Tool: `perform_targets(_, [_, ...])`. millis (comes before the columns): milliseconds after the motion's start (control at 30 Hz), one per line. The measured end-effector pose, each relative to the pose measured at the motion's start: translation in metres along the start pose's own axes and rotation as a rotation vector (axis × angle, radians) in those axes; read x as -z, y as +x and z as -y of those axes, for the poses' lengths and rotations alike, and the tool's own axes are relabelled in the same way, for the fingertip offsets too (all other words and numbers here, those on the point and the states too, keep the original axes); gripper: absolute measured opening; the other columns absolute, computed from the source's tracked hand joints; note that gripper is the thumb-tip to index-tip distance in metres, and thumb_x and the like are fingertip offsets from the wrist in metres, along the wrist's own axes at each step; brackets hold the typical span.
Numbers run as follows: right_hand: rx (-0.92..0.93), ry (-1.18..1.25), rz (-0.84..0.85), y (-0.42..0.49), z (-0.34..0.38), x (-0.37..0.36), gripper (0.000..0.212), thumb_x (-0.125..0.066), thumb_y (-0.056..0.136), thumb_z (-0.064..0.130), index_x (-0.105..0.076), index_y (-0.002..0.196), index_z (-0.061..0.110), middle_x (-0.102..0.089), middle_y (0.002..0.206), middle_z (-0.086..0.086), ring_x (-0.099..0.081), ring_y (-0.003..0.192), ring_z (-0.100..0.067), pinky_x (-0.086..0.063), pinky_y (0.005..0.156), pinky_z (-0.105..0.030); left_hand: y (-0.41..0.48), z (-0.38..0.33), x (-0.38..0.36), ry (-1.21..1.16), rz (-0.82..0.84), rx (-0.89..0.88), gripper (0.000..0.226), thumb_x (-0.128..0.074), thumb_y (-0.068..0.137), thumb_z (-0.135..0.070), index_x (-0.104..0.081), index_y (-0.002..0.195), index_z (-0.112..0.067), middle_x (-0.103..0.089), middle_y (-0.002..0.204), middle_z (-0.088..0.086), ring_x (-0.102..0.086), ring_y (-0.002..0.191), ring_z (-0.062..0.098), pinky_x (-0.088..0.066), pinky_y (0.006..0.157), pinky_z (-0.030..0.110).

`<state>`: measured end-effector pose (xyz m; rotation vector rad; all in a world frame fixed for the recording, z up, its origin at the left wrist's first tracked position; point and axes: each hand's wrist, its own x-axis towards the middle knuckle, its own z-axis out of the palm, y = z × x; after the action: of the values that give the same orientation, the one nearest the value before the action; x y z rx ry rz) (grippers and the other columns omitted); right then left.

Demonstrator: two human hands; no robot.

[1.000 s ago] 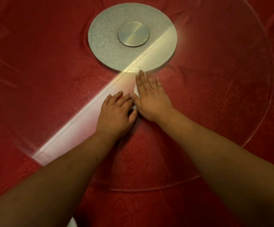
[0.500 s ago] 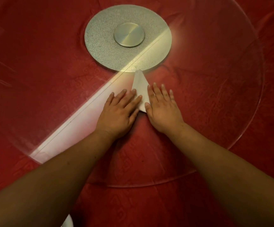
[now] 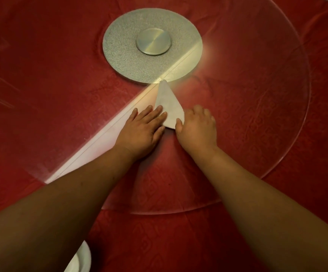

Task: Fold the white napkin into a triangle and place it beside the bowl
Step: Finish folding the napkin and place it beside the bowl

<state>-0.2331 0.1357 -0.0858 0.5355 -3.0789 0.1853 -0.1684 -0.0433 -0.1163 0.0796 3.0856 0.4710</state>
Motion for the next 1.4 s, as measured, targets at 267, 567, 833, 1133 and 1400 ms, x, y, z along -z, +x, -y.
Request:
perform_targets(267, [-0.215, 0.181, 0.352, 0.005, -0.008, 0.01, 0.056, -0.059, 0.088, 0.056, -0.069, 0.11, 0.006, -0.069, 0.116, -0.018, -0.064, 0.105, -0.042, -0.045, 0.075, -0.035, -0.011, 0.001, 0.01, -0.024, 0.064, 0.001, 0.054, -0.037, 0.109, -0.047, -0.039, 0.16, -0.03, -0.029, 0.17, -0.005, -0.022, 0.158, 0.023, -0.013, 0.126, 0.053])
perform_targets(567, [-0.299, 0.274, 0.333, -0.031, 0.016, 0.014, 0.04, -0.07, 0.082, 0.041, -0.064, 0.106, 0.01, -0.07, 0.108, -0.014, -0.067, 0.097, -0.038, -0.039, 0.065, -0.031, -0.028, 0.005, 0.03, 0.005, 0.14, -0.033, 0.05, -0.043, 0.107, -0.045, -0.048, 0.154, -0.028, -0.036, 0.167, -0.003, -0.037, 0.152, 0.024, -0.028, 0.122, 0.053])
perform_targets(833, [-0.256, 0.206, 0.519, -0.052, 0.03, 0.016, 0.05, -0.064, 0.089, 0.048, -0.069, 0.11, 0.003, -0.069, 0.115, -0.019, -0.066, 0.1, -0.038, -0.039, 0.068, -0.031, -0.07, 0.007, 0.041, 0.153, 0.131, -0.057, 0.052, -0.045, 0.103, -0.049, -0.054, 0.148, -0.026, -0.052, 0.155, 0.003, -0.054, 0.129, 0.032, -0.049, 0.099, 0.045])
perform_targets(1133, [-0.24, 0.189, 0.572, -0.037, 0.031, 0.033, 0.056, -0.056, 0.096, 0.05, -0.067, 0.114, -0.002, -0.066, 0.12, -0.024, -0.064, 0.104, -0.039, -0.045, 0.076, -0.034, -0.065, 0.026, 0.057, 0.17, 0.213, -0.113, 0.046, -0.046, 0.1, -0.06, -0.064, 0.13, -0.03, -0.039, 0.164, 0.002, -0.039, 0.145, 0.028, -0.03, 0.118, 0.047])
perform_targets(1400, [-0.221, 0.197, 0.68, -0.052, 0.035, 0.026, 0.037, -0.072, 0.086, 0.044, -0.065, 0.085, 0.007, -0.061, 0.081, -0.011, -0.05, 0.055, -0.022, -0.039, 0.056, -0.028, -0.03, 0.02, 0.063, 0.219, 0.202, -0.047, 0.042, -0.049, 0.105, -0.035, -0.047, 0.146, -0.03, -0.058, 0.134, 0.007, -0.057, 0.114, 0.032, -0.047, 0.085, 0.043])
